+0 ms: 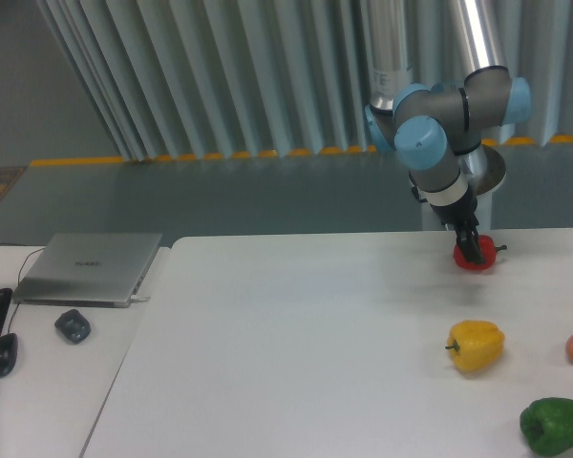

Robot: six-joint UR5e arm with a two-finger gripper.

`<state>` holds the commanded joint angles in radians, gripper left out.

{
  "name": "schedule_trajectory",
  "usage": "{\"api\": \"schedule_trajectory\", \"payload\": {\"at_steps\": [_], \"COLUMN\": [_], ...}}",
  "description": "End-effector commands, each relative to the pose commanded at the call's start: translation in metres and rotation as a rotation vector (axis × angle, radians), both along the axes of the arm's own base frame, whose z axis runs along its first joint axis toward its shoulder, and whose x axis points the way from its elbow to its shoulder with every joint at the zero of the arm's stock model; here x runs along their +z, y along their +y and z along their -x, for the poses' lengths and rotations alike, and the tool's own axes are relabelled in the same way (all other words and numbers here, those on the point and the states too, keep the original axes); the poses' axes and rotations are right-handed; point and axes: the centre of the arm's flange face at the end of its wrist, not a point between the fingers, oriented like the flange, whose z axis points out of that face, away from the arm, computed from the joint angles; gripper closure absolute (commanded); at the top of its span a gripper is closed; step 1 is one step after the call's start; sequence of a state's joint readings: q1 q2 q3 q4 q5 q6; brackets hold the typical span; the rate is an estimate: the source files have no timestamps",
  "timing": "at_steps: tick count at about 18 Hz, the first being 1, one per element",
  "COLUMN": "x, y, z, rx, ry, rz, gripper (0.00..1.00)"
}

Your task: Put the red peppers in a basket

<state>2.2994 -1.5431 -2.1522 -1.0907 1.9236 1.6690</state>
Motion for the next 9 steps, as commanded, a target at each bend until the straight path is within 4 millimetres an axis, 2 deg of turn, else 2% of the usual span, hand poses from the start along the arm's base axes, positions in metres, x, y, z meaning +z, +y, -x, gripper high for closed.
{"api": "schedule_trajectory", "payload": {"at_steps": [3,5,7,9], "x": [-0.0111,-0.0115,-0.0133,-0.0129], "y": [0.0037,0.0043,0.0036,0.0030], "z": [0.0058,0.0067,0.0070,0.0089], "rx": [0.005,0.007,0.006,0.008], "ry": [0.006,0.009,0.011,0.020], "rz": [0.002,0.004,0.014,0.021], "gripper": [0.02,0.04,0.09,0.19]}}
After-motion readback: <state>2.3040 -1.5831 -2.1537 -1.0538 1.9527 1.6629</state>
